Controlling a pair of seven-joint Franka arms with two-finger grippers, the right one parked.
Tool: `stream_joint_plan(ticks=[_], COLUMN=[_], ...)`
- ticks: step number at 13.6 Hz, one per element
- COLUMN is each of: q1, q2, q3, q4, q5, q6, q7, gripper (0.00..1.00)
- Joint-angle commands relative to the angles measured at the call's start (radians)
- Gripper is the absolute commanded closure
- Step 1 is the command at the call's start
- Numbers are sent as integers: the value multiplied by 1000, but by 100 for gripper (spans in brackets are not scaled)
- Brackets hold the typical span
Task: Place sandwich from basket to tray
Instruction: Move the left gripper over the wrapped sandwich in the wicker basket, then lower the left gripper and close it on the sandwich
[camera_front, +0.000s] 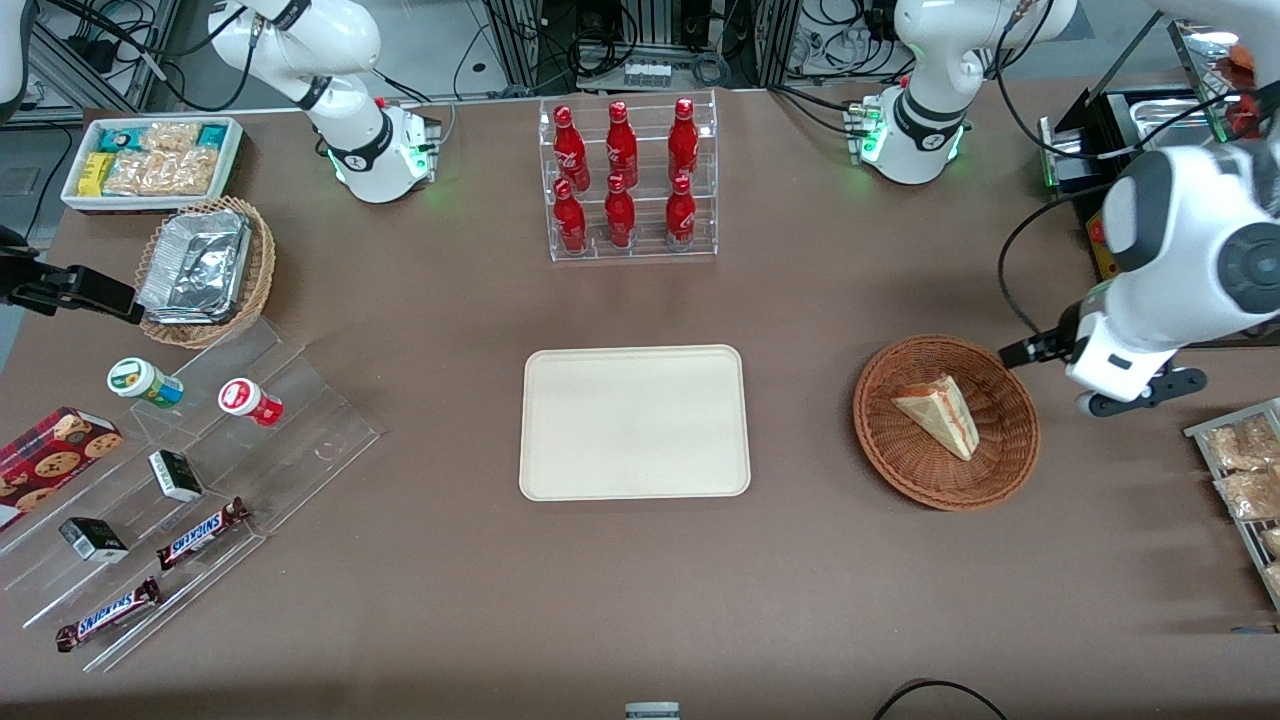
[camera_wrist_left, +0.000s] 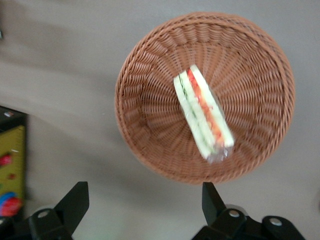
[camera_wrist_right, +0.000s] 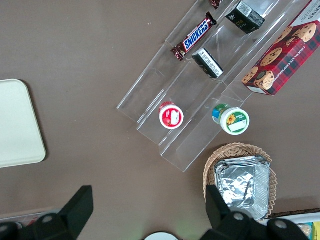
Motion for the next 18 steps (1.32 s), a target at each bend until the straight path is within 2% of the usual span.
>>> stream_joint_plan(ticks=[1,5,9,18], q1=[-13,-38,-70,-90], q2=[-35,-33,3,131], q3=[-4,-4,-5,-4], q4=[-131,-243,-252,-271], q5=[-36,-68,-89,-90], q6=[162,334,401,598], q7=[-217,-334,-367,-383], gripper=[0,0,0,0])
